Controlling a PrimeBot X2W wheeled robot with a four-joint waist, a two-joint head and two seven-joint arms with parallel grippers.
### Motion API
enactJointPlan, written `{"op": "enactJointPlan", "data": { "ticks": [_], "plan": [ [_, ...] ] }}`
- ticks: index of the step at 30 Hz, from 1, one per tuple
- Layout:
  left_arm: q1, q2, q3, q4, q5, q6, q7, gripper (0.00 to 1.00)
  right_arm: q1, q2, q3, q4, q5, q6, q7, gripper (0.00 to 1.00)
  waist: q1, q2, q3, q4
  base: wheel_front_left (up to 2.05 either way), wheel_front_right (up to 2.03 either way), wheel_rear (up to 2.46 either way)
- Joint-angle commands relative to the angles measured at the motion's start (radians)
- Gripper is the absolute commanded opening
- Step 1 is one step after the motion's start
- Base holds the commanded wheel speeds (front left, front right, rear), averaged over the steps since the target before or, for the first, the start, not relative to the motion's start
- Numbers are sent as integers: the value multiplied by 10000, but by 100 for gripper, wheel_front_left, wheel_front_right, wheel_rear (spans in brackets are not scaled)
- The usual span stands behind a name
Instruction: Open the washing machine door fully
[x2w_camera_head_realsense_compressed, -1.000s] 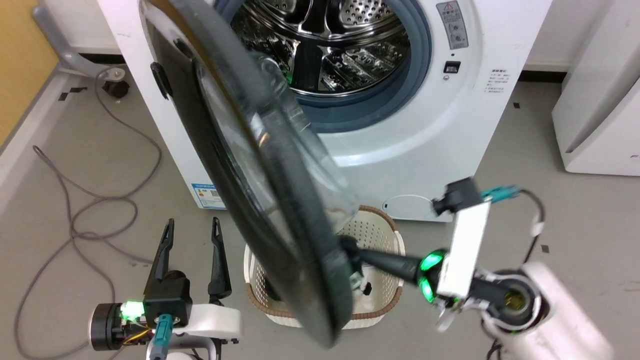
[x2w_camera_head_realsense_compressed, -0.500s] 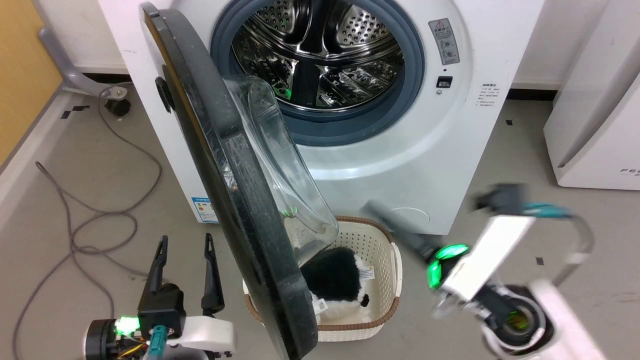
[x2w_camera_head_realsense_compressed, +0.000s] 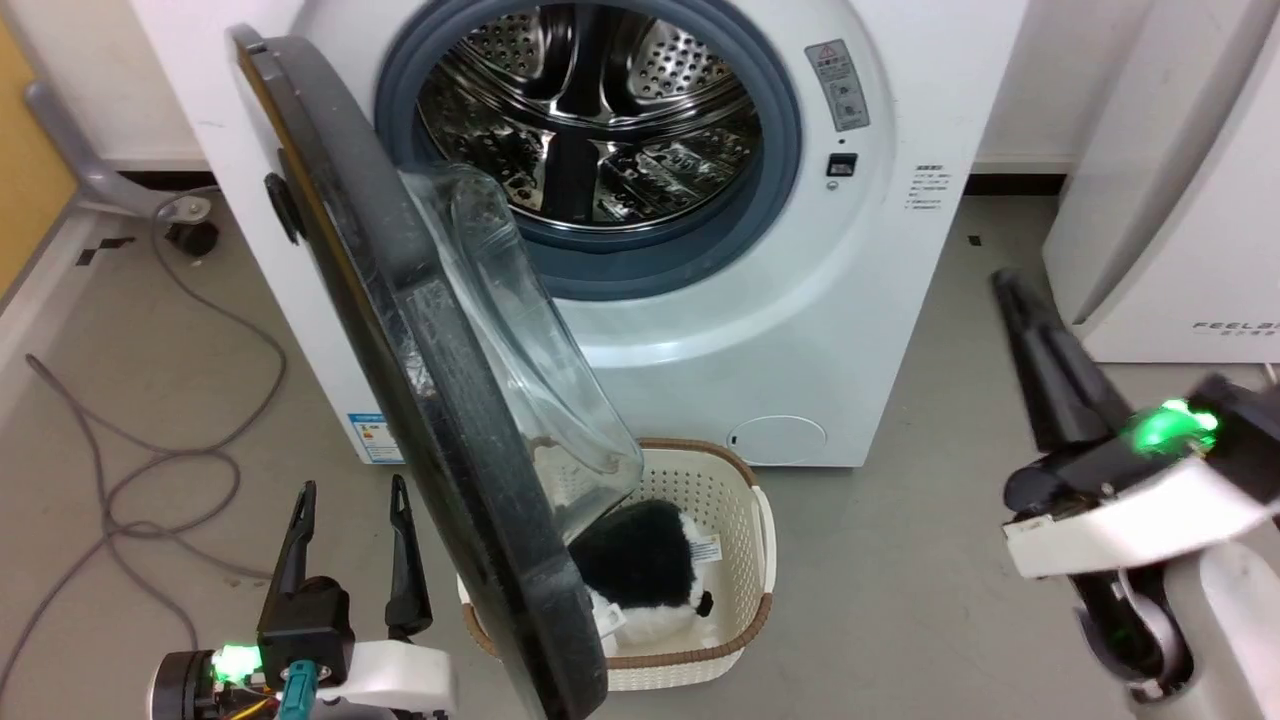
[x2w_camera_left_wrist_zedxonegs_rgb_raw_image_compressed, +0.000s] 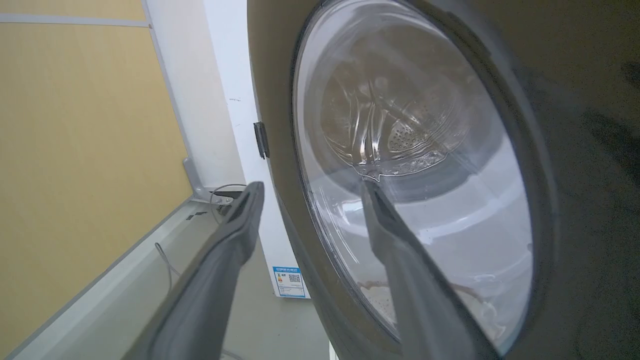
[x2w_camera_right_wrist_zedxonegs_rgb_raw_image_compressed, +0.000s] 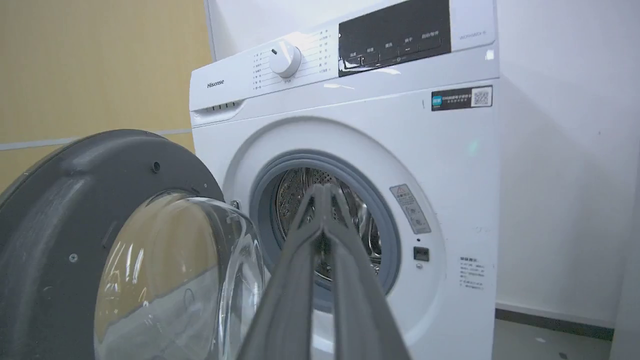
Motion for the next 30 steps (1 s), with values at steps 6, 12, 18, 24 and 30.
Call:
{"op": "enactJointPlan", "data": {
  "ticks": [6, 12, 18, 24, 30],
  "plan": [
    [180, 31, 87, -82, -38, 52, -44, 100, 1699, 749, -1279, -536, -2575, 8, -41, 0, 1, 0, -83, -98, 0, 0, 0],
    [242, 15, 92, -116, -41, 29, -44, 100, 3167, 1724, -2244, -492, -4058, 8, -42, 0, 1, 0, -209, -102, 0, 0, 0],
    [326, -5, 95, -73, -60, -14, -44, 100, 4098, 2713, -3103, -540, -5109, 8, -42, 100, 1, 0, -300, -66, 0, 0, 0],
    [343, -31, 132, -29, -80, -4, -44, 100, 4431, 2988, -3545, -848, -5672, 8, -43, 100, 1, 0, -343, -20, 0, 0, 0],
    [342, -40, 178, 41, -116, -71, -44, 0, 4543, 3002, -3564, -756, -5502, 8, -43, 100, 1, 0, -363, -18, 0, 0, 0]
  ]
}}
